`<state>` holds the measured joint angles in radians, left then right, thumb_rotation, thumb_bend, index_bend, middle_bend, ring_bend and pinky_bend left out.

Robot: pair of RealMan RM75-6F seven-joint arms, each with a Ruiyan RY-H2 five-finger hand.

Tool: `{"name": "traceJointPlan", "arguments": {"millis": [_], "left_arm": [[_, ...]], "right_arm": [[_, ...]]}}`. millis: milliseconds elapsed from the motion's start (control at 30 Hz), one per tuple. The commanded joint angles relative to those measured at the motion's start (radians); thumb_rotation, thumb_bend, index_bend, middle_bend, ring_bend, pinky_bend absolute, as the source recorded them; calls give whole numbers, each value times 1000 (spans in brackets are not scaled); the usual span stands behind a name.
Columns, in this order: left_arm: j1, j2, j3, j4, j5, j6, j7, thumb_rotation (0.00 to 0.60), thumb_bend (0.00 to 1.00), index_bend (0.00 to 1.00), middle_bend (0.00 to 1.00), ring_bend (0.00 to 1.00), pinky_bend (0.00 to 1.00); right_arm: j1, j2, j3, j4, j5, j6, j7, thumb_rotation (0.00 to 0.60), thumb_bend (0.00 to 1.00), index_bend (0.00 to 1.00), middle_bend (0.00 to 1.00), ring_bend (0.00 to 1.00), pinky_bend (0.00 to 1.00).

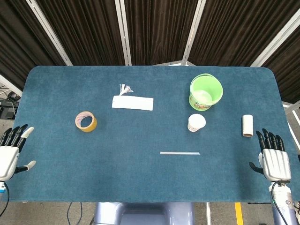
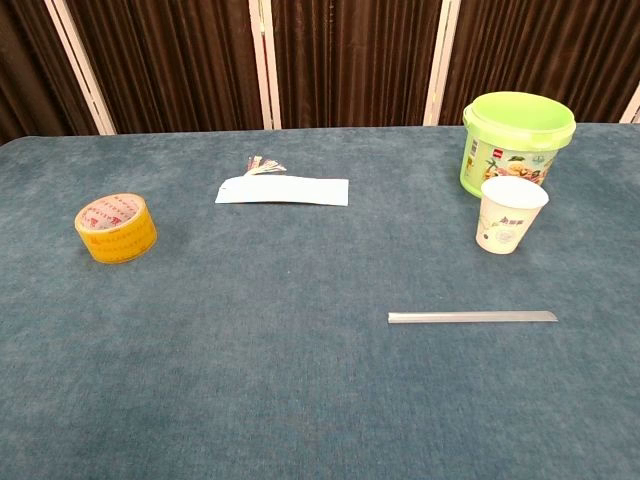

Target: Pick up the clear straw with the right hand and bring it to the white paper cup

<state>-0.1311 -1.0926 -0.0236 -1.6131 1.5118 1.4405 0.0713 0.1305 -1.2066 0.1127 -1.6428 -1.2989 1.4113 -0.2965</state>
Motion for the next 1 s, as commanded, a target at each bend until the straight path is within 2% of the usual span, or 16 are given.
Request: {"name": "traceJointPlan", "arguments": {"millis": [33, 767, 833, 900, 1000], "left_arm": [[0, 0, 0, 0, -1, -1, -1, 600, 127, 0, 0, 0, 0], [0, 2, 0, -1, -2, -2, -1, 600, 128, 0, 0, 0, 0], [1, 2, 1, -1, 0, 0, -1, 600, 127, 0, 0, 0, 0], [1, 1, 1, -1, 1, 1, 0, 600, 127, 0, 0, 0, 0], [2, 0, 1, 0, 0, 2, 1, 600, 127, 0, 0, 0, 0]], "right_arm": [[0, 0, 0, 0, 0, 0, -1, 600, 149, 0, 0, 0, 0], [0, -1, -1, -9, -3, 1, -1, 600, 149, 7, 0, 0, 0], [0, -1, 1, -15, -9, 8, 2, 600, 149, 77, 0, 0, 0], [1, -3, 3, -21, -20, 15, 6, 600, 149, 219, 0, 0, 0], [4, -10, 3, -33, -32, 20, 6, 600, 149, 333, 0, 0, 0]]}}
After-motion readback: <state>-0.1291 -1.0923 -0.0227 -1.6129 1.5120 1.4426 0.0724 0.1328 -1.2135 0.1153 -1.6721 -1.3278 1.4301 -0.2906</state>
